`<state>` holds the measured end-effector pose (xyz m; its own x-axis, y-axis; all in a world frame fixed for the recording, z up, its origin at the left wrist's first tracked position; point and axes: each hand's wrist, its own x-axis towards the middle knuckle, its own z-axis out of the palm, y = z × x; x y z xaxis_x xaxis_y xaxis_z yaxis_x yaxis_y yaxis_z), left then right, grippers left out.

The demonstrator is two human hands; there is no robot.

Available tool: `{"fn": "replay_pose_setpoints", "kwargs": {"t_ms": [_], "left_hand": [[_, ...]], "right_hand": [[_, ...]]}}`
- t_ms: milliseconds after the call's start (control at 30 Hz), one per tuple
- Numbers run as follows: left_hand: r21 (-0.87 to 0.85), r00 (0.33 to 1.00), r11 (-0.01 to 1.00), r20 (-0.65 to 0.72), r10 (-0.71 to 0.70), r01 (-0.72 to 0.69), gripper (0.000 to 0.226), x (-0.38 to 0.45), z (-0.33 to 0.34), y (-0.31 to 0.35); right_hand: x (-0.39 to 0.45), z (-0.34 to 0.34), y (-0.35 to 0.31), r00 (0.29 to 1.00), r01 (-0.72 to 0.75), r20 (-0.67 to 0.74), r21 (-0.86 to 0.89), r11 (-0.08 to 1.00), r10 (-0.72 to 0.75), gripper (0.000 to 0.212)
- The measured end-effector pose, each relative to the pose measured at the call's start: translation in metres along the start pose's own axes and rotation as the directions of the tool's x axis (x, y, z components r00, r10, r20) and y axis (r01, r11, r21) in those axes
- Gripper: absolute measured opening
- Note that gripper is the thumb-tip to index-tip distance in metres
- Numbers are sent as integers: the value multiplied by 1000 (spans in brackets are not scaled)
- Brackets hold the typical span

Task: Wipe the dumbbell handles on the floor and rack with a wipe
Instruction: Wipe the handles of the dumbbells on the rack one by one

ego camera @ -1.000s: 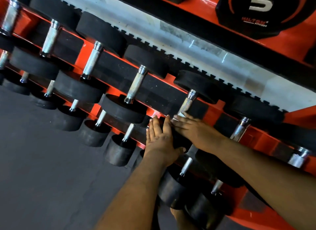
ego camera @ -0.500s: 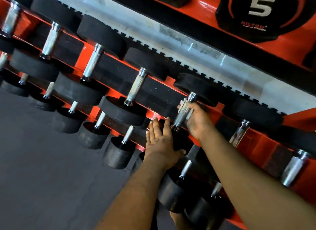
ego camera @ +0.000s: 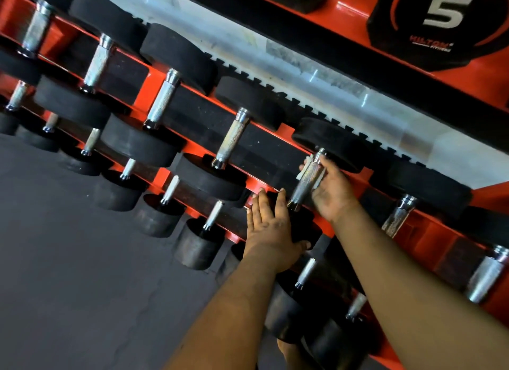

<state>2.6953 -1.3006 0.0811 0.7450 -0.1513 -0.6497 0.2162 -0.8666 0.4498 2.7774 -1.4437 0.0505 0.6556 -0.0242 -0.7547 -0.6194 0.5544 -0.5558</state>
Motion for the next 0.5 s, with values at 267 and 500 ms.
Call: {"fn": "replay_pose_setpoints", "kwargs": {"t_ms": [267, 500], "left_hand": [[4, 1000, 1000, 6, -12, 12, 127, 1, 1, 0], [-13, 1000, 1000, 1, -24, 24, 128, 1, 2, -1]], "right_hand": [[-15, -19, 32, 992, -126, -61, -650, 749, 114, 29], [-58, -23, 32, 946, 307, 225, -856, 416, -235, 22]]}}
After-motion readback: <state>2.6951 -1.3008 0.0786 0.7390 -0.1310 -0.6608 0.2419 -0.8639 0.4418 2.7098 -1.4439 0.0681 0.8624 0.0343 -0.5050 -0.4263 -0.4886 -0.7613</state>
